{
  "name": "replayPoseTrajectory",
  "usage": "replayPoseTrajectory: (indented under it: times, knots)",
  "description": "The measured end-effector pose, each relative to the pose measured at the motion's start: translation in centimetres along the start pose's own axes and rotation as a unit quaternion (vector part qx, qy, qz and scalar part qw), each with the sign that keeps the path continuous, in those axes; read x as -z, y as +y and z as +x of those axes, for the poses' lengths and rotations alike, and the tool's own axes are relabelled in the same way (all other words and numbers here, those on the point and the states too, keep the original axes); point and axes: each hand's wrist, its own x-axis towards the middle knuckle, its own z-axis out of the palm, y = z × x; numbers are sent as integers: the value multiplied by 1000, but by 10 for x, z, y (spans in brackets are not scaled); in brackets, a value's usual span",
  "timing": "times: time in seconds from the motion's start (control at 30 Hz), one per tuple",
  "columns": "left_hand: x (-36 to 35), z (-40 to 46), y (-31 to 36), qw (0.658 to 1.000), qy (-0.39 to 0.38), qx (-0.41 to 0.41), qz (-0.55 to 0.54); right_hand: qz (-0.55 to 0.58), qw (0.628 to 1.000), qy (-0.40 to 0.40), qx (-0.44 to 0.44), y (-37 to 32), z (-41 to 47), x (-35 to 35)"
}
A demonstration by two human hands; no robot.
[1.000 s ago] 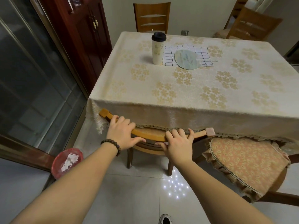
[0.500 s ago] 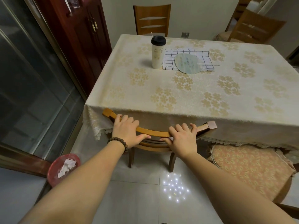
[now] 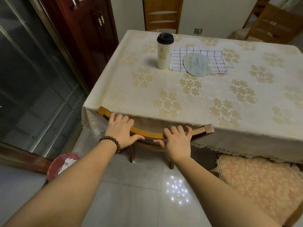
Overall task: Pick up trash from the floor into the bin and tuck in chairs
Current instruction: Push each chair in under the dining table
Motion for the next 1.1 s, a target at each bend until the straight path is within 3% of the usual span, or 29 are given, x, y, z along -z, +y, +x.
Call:
replayPoseTrajectory:
  times: [0.2, 0.33, 0.53, 0.7, 0.9, 1.1]
  knots:
    - [2, 7, 1, 999, -29, 15, 5, 0, 1000, 8, 7, 2, 10, -4]
    - [-1, -1, 4, 999, -6, 33, -13, -3, 1000, 10, 11, 2, 8, -4]
    - [3, -16, 22, 993, -24, 80, -85, 14, 998, -60, 26, 4, 7, 11]
    - [19, -33, 45, 979, -20, 88, -184, 113, 993, 9, 43, 19, -15, 38]
    - [37, -59, 105, 970, 49, 19, -236, 132, 985, 79, -80, 50, -85, 58]
    - [32, -81, 203, 963, -1, -102, -249, 114, 962, 74, -235, 85, -178, 54]
